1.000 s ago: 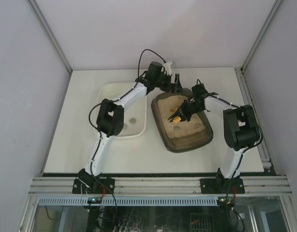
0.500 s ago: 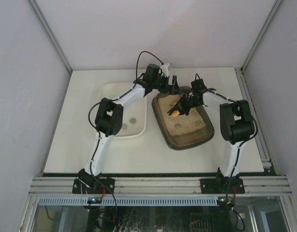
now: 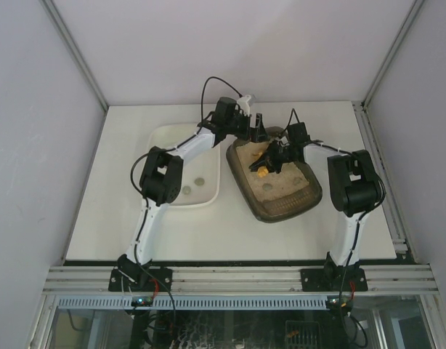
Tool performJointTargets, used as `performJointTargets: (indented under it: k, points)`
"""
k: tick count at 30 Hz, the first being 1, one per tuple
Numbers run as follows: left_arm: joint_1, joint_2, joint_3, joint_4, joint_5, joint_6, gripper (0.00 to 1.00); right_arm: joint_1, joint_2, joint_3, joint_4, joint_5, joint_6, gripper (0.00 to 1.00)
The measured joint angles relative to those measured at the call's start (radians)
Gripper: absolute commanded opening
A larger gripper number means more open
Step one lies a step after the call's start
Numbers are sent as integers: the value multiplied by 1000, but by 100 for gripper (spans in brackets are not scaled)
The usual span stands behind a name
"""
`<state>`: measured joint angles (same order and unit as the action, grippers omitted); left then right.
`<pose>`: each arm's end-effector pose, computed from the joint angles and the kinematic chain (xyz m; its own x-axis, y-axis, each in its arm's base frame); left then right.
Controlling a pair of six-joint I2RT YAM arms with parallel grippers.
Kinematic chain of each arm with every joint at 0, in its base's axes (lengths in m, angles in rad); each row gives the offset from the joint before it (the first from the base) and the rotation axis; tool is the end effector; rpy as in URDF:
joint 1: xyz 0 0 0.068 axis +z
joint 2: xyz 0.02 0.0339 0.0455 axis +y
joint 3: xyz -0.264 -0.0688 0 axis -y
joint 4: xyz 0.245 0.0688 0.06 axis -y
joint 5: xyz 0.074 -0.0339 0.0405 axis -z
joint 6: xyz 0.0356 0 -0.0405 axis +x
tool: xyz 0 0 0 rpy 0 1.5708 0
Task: Clean the litter box
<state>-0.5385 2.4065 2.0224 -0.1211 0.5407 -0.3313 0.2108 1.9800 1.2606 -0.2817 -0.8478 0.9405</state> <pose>0.4687 -0.3013 0.2038 -0.6617 0.0704 -0.7465 0.6463 0.5583 -0.5202 0.3870 0.1101 0.1573 -0.9166 0.3505 0.1922 0.3505 0.4738 0.8079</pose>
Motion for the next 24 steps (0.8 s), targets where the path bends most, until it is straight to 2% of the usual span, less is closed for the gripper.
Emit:
performJointTargets:
  k: [11, 24]
  points:
    - [7, -19, -27, 5, -19, 3, 100, -13, -3, -166, 272, -84, -31, 0]
    - [13, -45, -53, -25, -13, 0, 100, -13, -58, -284, 311, -90, -188, 0]
